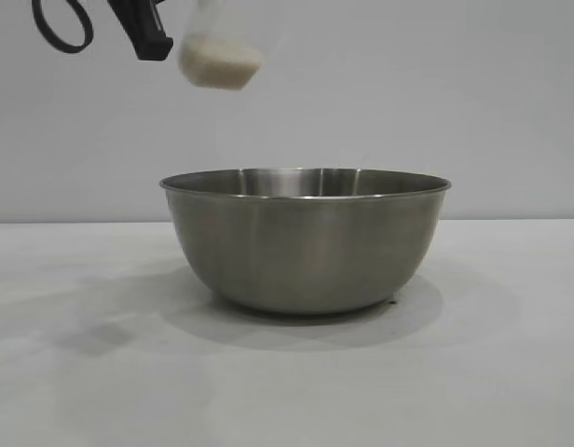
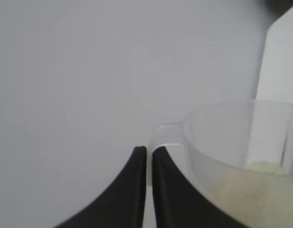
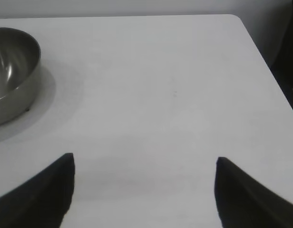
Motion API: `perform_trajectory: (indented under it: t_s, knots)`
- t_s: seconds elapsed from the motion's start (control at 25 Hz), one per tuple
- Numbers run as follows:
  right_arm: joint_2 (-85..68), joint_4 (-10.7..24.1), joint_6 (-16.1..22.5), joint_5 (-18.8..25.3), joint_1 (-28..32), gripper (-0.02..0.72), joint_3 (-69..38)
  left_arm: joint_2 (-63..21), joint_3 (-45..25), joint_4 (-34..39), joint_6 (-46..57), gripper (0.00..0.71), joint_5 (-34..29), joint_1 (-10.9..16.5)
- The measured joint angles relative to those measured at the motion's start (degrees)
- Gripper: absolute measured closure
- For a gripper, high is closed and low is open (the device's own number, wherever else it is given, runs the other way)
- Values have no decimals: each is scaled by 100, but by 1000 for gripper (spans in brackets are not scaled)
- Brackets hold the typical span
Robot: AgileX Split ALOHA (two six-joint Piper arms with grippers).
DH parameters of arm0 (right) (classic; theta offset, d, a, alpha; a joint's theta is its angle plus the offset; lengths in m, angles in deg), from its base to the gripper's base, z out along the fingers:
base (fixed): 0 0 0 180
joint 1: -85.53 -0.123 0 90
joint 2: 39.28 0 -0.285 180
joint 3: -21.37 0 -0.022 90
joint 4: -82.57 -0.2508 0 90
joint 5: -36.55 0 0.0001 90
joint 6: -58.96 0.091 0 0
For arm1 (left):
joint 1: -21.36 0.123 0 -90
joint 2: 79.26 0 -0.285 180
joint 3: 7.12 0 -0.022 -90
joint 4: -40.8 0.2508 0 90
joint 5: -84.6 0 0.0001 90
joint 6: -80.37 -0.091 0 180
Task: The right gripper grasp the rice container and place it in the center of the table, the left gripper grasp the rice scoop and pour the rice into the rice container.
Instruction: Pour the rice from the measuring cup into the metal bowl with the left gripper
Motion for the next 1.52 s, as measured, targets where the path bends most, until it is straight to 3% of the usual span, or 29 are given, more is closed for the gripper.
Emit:
perform_trajectory:
  t_s: [0.24, 0.56, 0.96, 1.52]
  knots:
    - [0, 0, 0, 0, 0, 183, 0, 0, 3, 264, -1286, 710, -405, -299]
    - [0, 0, 0, 0, 0, 183, 0, 0, 3, 298, -2462, 710, -715, -336]
    - [0, 0, 0, 0, 0, 183, 0, 0, 3, 274, -4031, 710, -1094, -656]
    - [0, 0, 0, 0, 0, 183, 0, 0, 3, 264, -6034, 710, -1113, -670]
